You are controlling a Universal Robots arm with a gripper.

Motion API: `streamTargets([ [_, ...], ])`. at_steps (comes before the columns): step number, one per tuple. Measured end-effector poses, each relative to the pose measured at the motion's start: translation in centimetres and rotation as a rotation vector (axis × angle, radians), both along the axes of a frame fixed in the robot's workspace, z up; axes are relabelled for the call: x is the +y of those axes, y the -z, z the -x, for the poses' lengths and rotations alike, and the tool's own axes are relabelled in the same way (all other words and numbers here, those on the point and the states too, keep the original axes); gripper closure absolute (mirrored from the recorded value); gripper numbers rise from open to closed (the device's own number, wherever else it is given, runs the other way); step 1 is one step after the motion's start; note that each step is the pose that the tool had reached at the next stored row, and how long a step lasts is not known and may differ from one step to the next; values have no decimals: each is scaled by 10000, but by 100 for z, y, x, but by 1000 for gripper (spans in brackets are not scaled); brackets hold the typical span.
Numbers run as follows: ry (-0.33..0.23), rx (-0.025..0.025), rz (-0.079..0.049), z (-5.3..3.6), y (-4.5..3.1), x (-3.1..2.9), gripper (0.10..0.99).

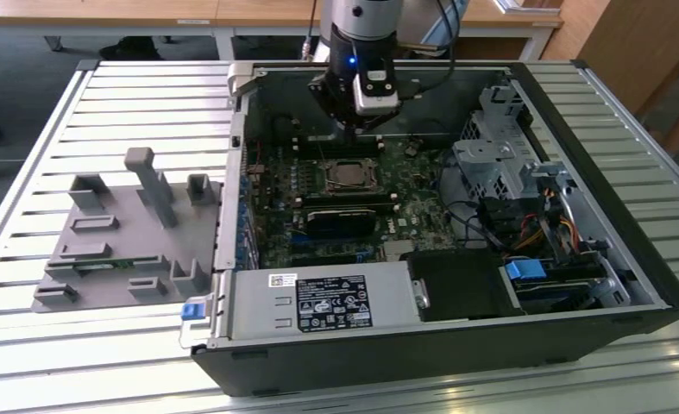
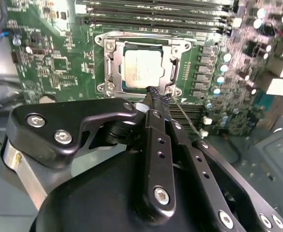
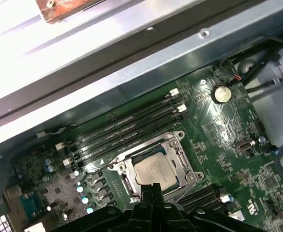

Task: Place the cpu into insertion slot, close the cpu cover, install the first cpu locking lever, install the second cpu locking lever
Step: 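Install the first cpu locking lever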

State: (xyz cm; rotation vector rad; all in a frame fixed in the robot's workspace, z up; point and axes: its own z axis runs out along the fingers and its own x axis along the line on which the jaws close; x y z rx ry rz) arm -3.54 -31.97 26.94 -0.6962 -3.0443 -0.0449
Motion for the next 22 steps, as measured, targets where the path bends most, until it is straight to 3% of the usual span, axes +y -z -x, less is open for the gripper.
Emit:
streamTargets([
  [13,-2110,-9,-10,0,1,0,980],
  [15,-2320,-32,-68,-1,1,0,980],
  [19,-2667,-71,-323,0,1,0,980],
  [22,-2927,-138,-362,0,1,1,980],
])
